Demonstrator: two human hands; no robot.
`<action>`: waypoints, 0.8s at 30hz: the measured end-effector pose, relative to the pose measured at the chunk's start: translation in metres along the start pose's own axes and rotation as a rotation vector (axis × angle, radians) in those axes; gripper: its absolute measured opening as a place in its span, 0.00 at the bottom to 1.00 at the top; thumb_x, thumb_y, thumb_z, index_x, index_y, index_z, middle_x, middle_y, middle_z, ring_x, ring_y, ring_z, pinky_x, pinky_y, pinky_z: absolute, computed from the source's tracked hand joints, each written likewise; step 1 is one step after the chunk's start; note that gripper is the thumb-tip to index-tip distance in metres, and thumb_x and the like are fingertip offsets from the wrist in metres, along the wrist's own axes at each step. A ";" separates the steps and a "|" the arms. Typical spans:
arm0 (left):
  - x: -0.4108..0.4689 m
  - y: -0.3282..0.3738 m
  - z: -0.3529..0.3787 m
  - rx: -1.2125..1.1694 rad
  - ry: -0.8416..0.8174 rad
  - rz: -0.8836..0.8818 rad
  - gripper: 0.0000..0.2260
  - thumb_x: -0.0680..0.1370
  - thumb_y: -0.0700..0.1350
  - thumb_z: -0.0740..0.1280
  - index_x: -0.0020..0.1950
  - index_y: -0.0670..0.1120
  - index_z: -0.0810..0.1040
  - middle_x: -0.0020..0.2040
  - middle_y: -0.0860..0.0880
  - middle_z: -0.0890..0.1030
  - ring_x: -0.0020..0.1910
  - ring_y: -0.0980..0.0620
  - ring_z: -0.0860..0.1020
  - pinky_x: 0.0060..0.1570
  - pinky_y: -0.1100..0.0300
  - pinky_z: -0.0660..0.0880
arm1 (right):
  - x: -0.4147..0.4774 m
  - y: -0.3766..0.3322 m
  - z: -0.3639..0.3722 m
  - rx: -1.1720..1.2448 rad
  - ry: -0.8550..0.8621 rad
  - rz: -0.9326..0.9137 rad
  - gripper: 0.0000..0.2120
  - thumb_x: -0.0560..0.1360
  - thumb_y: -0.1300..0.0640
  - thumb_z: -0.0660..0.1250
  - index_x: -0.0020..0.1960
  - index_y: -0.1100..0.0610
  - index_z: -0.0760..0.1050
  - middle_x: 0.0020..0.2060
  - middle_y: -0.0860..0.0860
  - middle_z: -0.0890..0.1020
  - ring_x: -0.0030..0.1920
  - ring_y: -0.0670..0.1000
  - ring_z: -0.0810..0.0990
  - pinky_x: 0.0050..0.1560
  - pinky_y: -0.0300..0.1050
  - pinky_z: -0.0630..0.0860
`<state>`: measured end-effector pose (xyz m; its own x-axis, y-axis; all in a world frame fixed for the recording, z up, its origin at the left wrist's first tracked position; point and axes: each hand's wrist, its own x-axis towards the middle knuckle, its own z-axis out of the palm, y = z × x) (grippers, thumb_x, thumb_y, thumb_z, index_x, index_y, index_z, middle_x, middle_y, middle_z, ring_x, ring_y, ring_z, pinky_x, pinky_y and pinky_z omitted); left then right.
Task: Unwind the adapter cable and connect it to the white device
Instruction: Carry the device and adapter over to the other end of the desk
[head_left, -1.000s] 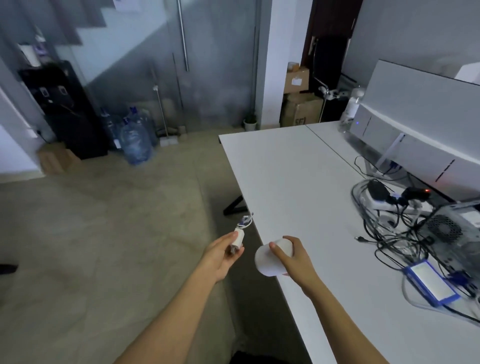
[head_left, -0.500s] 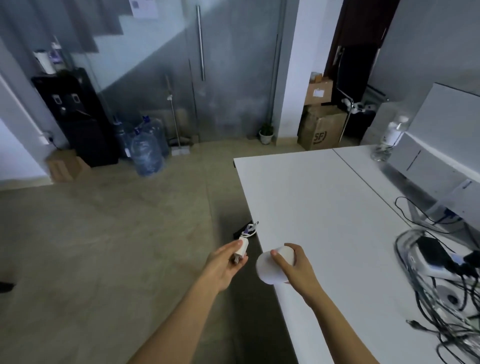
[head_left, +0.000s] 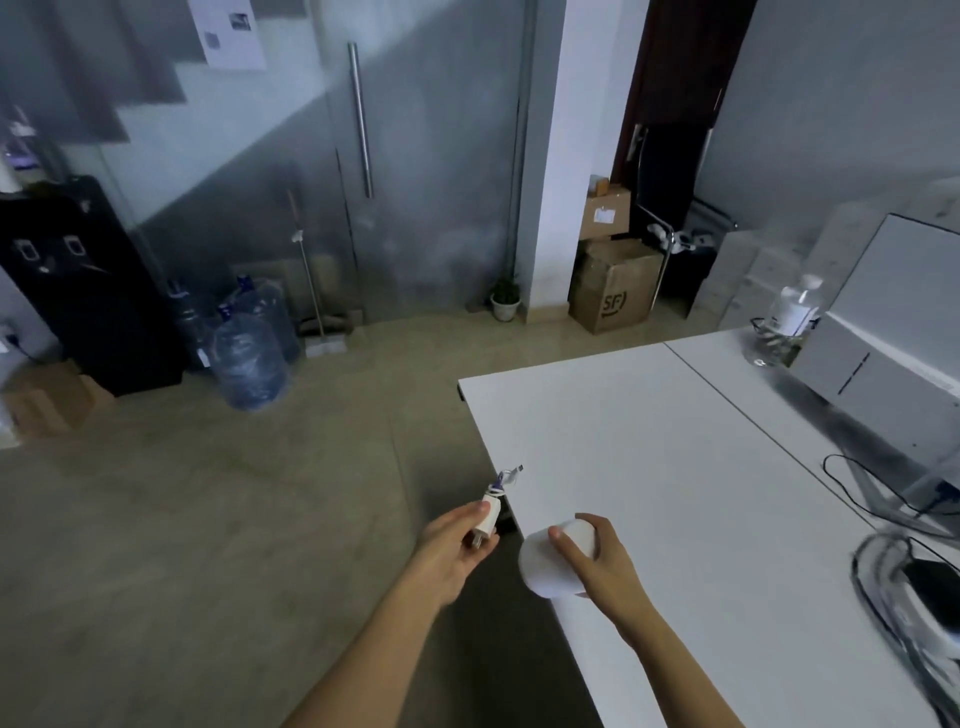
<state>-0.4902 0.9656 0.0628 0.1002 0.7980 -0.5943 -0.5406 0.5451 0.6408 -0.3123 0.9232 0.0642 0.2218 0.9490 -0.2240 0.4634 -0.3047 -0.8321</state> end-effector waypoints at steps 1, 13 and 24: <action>0.010 0.013 0.000 0.019 -0.004 0.006 0.02 0.73 0.36 0.69 0.45 0.39 0.79 0.45 0.41 0.80 0.43 0.48 0.78 0.38 0.59 0.80 | 0.012 -0.008 0.005 -0.006 0.007 -0.003 0.26 0.72 0.44 0.65 0.65 0.54 0.66 0.64 0.53 0.73 0.61 0.55 0.73 0.60 0.56 0.77; 0.094 0.098 -0.014 0.060 -0.075 -0.057 0.02 0.73 0.36 0.69 0.45 0.39 0.79 0.45 0.41 0.80 0.44 0.47 0.78 0.42 0.57 0.78 | 0.089 -0.069 0.054 0.009 0.099 0.047 0.26 0.72 0.42 0.64 0.65 0.53 0.65 0.65 0.53 0.72 0.61 0.55 0.73 0.59 0.57 0.77; 0.134 0.134 -0.018 -0.001 -0.100 -0.072 0.05 0.73 0.37 0.69 0.48 0.38 0.78 0.49 0.40 0.79 0.47 0.48 0.78 0.37 0.61 0.81 | 0.131 -0.092 0.071 -0.035 0.107 0.061 0.25 0.73 0.44 0.64 0.65 0.54 0.66 0.65 0.54 0.72 0.61 0.56 0.73 0.59 0.57 0.77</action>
<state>-0.5646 1.1405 0.0604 0.2216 0.7783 -0.5874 -0.5294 0.6019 0.5978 -0.3869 1.0815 0.0756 0.3397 0.9153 -0.2165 0.4755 -0.3657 -0.8001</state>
